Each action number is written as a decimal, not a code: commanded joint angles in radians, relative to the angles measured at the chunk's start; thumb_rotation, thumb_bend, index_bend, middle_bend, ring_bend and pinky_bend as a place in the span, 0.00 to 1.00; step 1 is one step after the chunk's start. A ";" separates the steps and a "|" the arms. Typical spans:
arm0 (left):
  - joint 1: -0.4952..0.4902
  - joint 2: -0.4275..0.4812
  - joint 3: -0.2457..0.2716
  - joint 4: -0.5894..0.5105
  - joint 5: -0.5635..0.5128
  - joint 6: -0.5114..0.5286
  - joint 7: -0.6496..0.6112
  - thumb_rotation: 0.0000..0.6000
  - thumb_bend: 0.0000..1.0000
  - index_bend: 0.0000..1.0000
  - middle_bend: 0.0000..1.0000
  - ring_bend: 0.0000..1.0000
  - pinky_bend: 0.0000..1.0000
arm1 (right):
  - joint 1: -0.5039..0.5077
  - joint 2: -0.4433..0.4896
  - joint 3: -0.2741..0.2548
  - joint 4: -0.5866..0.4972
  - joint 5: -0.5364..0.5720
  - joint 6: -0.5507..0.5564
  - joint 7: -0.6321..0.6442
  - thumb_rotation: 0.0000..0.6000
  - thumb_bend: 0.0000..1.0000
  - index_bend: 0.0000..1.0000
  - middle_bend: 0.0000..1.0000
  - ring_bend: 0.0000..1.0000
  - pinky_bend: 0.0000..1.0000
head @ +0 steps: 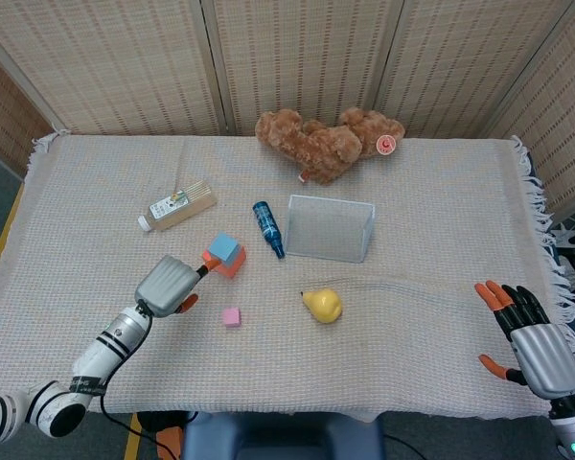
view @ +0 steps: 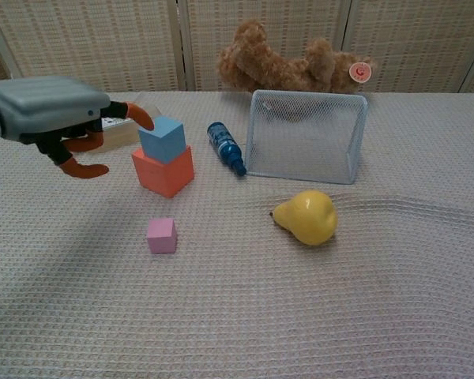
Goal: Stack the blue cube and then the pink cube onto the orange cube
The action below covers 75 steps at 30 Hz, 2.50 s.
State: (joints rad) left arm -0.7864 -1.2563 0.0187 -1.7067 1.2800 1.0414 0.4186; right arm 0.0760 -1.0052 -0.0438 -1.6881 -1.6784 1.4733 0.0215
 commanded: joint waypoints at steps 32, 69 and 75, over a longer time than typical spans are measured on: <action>0.138 -0.316 0.000 0.178 0.140 -0.002 0.027 1.00 0.33 0.17 0.98 1.00 1.00 | 0.002 0.013 -0.031 -0.007 -0.051 -0.003 0.016 1.00 0.08 0.00 0.00 0.00 0.00; 0.136 -0.447 -0.087 0.289 0.011 -0.015 0.140 1.00 0.33 0.29 1.00 1.00 1.00 | -0.007 0.026 -0.030 -0.006 -0.057 0.022 0.036 1.00 0.08 0.00 0.00 0.00 0.00; 0.137 -0.443 -0.086 0.284 -0.009 -0.014 0.173 1.00 0.33 0.34 1.00 1.00 1.00 | -0.008 0.027 -0.030 -0.006 -0.058 0.023 0.036 1.00 0.08 0.00 0.00 0.00 0.00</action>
State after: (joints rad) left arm -0.6496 -1.6999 -0.0676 -1.4215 1.2739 1.0262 0.5885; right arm 0.0681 -0.9782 -0.0740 -1.6946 -1.7369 1.4962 0.0571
